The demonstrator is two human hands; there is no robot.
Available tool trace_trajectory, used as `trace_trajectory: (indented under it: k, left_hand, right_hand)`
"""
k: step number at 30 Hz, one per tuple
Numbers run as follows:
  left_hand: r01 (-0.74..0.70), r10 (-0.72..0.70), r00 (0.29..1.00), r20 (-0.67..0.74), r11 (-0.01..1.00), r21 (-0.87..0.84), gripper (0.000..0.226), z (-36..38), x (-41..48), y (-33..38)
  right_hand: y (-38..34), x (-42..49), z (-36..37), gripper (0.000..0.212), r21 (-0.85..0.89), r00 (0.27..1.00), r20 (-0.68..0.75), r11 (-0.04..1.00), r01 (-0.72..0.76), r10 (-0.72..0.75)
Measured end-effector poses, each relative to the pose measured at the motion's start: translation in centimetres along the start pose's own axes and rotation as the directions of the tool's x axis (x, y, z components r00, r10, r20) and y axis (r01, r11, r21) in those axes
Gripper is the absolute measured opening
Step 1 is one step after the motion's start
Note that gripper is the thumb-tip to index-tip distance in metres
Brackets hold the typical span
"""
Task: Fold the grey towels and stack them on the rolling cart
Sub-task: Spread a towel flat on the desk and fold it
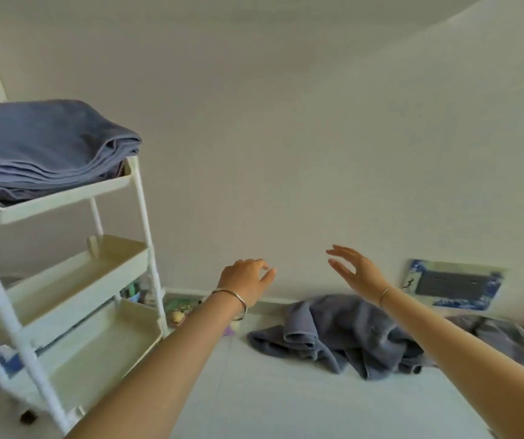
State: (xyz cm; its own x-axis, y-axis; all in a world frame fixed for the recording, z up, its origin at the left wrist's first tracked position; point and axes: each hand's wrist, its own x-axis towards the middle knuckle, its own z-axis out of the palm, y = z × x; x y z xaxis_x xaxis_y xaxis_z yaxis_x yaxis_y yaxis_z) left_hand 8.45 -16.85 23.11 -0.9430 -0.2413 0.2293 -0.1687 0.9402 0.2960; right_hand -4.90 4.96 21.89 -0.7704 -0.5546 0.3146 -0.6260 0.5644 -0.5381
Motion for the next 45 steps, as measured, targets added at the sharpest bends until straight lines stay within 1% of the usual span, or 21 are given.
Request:
trace_trajectory:
  k: [4, 8, 11, 13, 16, 18, 20, 24, 25, 27, 29, 30, 32, 34, 35, 37, 39, 41, 43, 44, 45]
  left_hand:
    - [-0.017, 0.028, 0.989, 0.146, 0.997, -0.075, 0.037, 8.6, 0.1, 6.3]
    - [0.0, 0.027, 0.977, 0.212, 0.992, -0.127, 0.037, 15.0, 0.7, 10.9]
    - [0.022, 0.015, 0.959, 0.282, 0.991, -0.128, 0.044, 19.0, 1.7, 13.9]
    - [0.016, 0.018, 0.957, 0.289, 0.993, -0.116, 0.049, 20.8, 2.3, 15.1]
    - [0.021, 0.003, 0.959, 0.283, 0.996, -0.082, 0.054, 23.4, 3.3, 17.4]
    - [0.036, -0.014, 0.963, 0.271, 0.997, -0.075, 0.055, 24.9, 3.9, 18.6]
    - [0.052, -0.027, 0.967, 0.254, 0.994, -0.093, 0.056, 26.1, 4.6, 19.4]
    - [0.084, -0.051, 0.979, 0.199, 0.984, -0.16, 0.056, 27.6, 5.8, 20.5]
    - [0.089, -0.055, 0.981, 0.186, 0.98, -0.179, 0.056, 27.9, 6.0, 20.7]
    - [0.104, -0.065, 0.983, 0.171, 0.968, -0.23, 0.055, 28.3, 6.5, 21.2]
    - [0.115, -0.072, 0.985, 0.157, 0.951, -0.285, 0.054, 28.3, 6.8, 21.6]
    - [0.12, -0.077, 0.986, 0.15, 0.943, -0.309, 0.053, 28.2, 7.0, 21.8]
    - [0.125, -0.081, 0.988, 0.13, 0.921, -0.369, 0.052, 27.8, 7.6, 22.1]
    - [0.1, -0.064, 0.993, 0.097, 0.897, -0.43, 0.05, 26.9, 8.2, 22.7]
    - [0.076, -0.046, 0.996, 0.075, 0.886, -0.458, 0.049, 26.4, 8.5, 22.9]
    - [0.022, -0.004, 0.999, 0.035, 0.856, -0.517, 0.046, 24.9, 9.4, 23.6]
    - [-0.035, 0.065, 0.997, 0.03, 0.812, -0.582, 0.043, 23.0, 10.2, 24.4]
    - [-0.039, 0.147, 0.984, 0.103, 0.735, -0.677, 0.044, 20.6, 10.7, 25.3]
    - [0.08, 0.169, 0.951, 0.257, 0.67, -0.738, 0.053, 18.9, 10.9, 26.1]
    - [0.133, 0.165, 0.935, 0.314, 0.658, -0.741, 0.058, 18.0, 10.7, 26.3]
    - [0.153, 0.169, 0.924, 0.342, 0.657, -0.739, 0.061, 17.3, 10.6, 26.4]
  right_hand:
    - [9.0, -5.3, -0.8, 0.035, 0.007, 0.983, 0.066, 0.985, -0.17, 0.17]
    - [15.7, -9.0, -0.9, 0.038, 0.026, 0.95, 0.118, 0.955, -0.294, 0.289]
    - [20.2, -10.5, -1.4, 0.037, 0.042, 0.935, 0.155, 0.943, -0.33, 0.32]
    - [22.1, -10.7, -1.5, 0.042, 0.056, 0.927, 0.176, 0.936, -0.346, 0.332]
    - [26.0, -10.2, -1.5, 0.05, 0.084, 0.897, 0.188, 0.904, -0.42, 0.399]
    - [28.0, -9.7, -1.4, 0.057, 0.171, 0.861, 0.171, 0.846, -0.506, 0.48]
    - [29.9, -9.1, -1.1, 0.063, 0.296, 0.811, 0.17, 0.756, -0.584, 0.56]
    - [32.4, -8.1, 0.0, 0.073, 0.517, 0.667, 0.271, 0.479, -0.709, 0.694]
    - [32.8, -7.9, 0.2, 0.073, 0.544, 0.653, 0.292, 0.44, -0.715, 0.699]
    - [33.3, -7.3, 0.7, 0.065, 0.575, 0.663, 0.31, 0.421, -0.701, 0.681]
    - [32.9, -6.8, 0.9, 0.052, 0.587, 0.695, 0.298, 0.448, -0.674, 0.654]
    - [32.6, -6.5, 0.9, 0.049, 0.584, 0.707, 0.297, 0.464, -0.666, 0.642]
    - [32.0, -6.1, 0.7, 0.053, 0.599, 0.746, 0.292, 0.493, -0.631, 0.599]
    - [31.1, -5.8, -0.4, 0.06, 0.64, 0.776, 0.295, 0.488, -0.594, 0.557]
    - [30.5, -5.7, -1.3, 0.056, 0.658, 0.8, 0.295, 0.496, -0.567, 0.523]
    - [28.6, -5.5, -3.7, 0.034, 0.657, 0.861, 0.286, 0.568, -0.496, 0.422]
    - [26.8, -5.3, -6.1, 0.023, 0.631, 0.904, 0.292, 0.648, -0.427, 0.311]
    - [24.5, -5.5, -8.5, 0.026, 0.616, 0.927, 0.317, 0.699, -0.364, 0.203]
    - [22.6, -5.3, -10.5, 0.025, 0.584, 0.935, 0.333, 0.752, -0.306, 0.122]
    - [21.5, -5.3, -11.7, 0.022, 0.573, 0.941, 0.324, 0.772, -0.277, 0.097]
    - [20.4, -5.4, -12.8, 0.02, 0.573, 0.946, 0.315, 0.779, -0.255, 0.078]
